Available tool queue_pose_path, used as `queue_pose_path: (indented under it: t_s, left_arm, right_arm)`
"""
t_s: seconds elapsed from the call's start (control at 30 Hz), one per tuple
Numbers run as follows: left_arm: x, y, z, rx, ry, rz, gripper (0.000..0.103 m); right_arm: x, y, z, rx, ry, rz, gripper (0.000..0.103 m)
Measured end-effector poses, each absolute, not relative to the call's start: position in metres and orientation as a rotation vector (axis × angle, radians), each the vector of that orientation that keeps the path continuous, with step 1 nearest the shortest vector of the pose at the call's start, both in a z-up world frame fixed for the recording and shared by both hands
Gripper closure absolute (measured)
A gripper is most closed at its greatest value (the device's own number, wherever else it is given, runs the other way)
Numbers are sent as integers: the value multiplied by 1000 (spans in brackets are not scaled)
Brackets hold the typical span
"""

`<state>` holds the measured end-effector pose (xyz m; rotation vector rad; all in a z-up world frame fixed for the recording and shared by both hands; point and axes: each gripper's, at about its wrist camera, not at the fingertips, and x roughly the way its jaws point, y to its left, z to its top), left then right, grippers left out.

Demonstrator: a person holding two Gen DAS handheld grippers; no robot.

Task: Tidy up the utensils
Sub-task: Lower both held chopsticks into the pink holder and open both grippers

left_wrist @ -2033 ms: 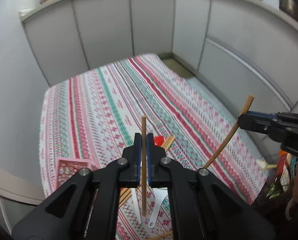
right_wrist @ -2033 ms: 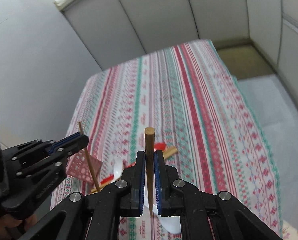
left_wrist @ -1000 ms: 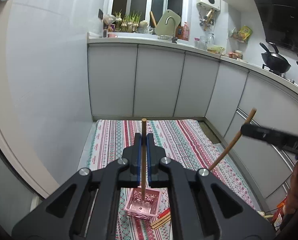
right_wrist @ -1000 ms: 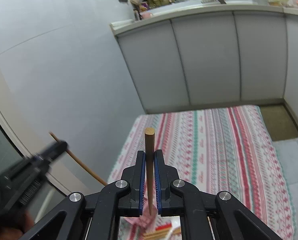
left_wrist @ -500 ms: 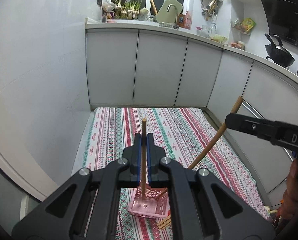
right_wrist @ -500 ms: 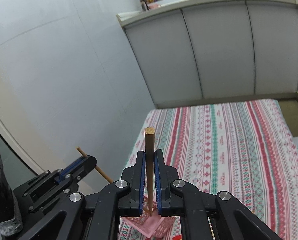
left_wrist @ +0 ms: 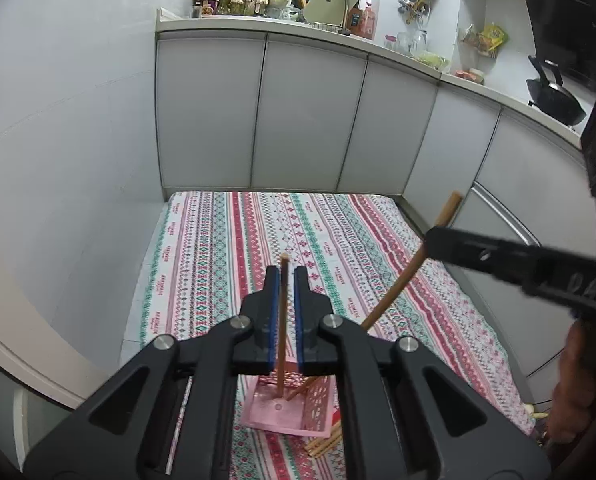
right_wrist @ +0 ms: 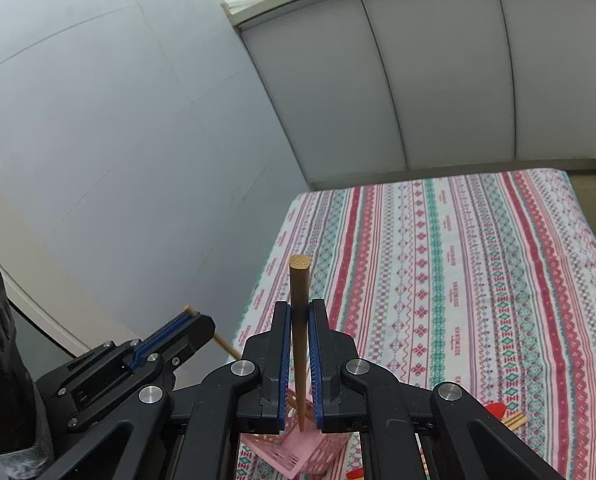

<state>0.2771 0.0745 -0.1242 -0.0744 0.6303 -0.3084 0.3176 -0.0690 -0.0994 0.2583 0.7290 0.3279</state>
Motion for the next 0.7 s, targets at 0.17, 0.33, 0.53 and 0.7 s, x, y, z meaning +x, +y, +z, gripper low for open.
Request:
queue_pose_path:
  t_s: [0.17, 0.33, 0.53, 0.7]
  left_arm:
    - [269, 87, -116, -106, 635, -298, 93]
    - [264, 97, -114, -119, 646, -284, 82]
    - [263, 105, -118, -141, 674, -278, 79]
    - [260, 107, -119, -123, 689, -275, 68]
  right_arm:
    - [327, -67, -108, 256, 754, 336, 96]
    - [336, -53, -122, 236, 805, 366, 96]
    - [345, -34, -142, 232, 857, 391, 95]
    - [347, -31, -144, 249, 858, 405, 92]
